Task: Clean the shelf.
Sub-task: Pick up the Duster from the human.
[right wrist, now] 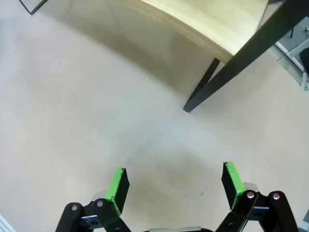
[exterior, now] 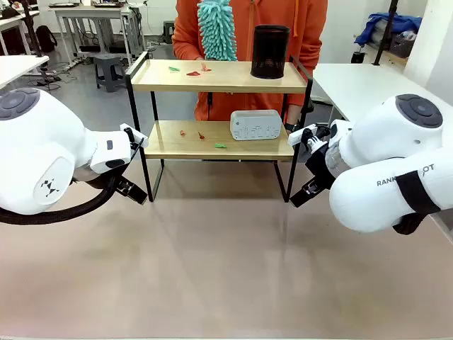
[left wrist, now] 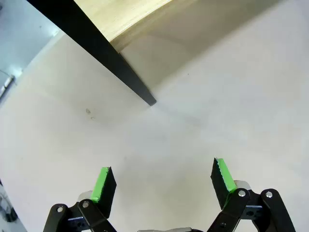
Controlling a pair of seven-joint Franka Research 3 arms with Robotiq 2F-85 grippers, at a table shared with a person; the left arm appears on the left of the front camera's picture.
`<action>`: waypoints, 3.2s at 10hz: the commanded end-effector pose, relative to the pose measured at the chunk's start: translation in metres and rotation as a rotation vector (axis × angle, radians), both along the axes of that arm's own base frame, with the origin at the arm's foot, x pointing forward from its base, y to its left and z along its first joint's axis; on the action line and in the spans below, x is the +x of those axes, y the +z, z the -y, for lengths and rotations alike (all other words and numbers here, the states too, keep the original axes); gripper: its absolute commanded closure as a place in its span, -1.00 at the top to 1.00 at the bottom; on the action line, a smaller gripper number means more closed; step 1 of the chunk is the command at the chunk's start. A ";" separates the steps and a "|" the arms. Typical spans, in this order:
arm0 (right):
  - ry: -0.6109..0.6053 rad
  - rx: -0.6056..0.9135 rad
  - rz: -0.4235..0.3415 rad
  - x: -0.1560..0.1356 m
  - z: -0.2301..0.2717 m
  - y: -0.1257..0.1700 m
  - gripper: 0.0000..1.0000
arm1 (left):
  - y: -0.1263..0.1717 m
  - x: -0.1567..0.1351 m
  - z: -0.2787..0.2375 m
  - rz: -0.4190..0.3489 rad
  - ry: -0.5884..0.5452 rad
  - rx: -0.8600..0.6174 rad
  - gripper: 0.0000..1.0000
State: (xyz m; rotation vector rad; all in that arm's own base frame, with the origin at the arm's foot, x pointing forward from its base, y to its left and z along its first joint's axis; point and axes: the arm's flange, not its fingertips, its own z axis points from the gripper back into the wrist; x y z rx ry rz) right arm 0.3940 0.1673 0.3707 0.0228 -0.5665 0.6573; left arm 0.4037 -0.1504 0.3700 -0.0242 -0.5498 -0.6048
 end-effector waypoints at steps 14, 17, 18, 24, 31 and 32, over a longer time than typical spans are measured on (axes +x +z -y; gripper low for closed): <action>-0.063 0.203 -0.338 -0.055 0.026 0.086 1.00 | 0.078 -0.053 -0.007 -0.148 -0.274 -0.364 1.00; -0.131 0.950 -0.379 -0.090 0.159 0.164 1.00 | 0.144 -0.104 -0.095 -0.018 -0.239 -0.763 1.00; -0.198 1.101 -0.400 -0.100 0.199 0.165 1.00 | 0.147 -0.112 -0.134 0.035 -0.188 -0.884 1.00; -0.569 1.452 -0.298 -0.114 0.305 0.095 1.00 | 0.052 -0.116 -0.251 0.014 0.257 -1.208 1.00; -0.494 1.437 -0.390 -0.120 0.349 0.121 1.00 | 0.102 -0.075 -0.313 0.045 0.249 -1.202 1.00; -0.494 1.437 -0.390 -0.120 0.349 0.121 1.00 | 0.102 -0.075 -0.313 0.045 0.249 -1.202 1.00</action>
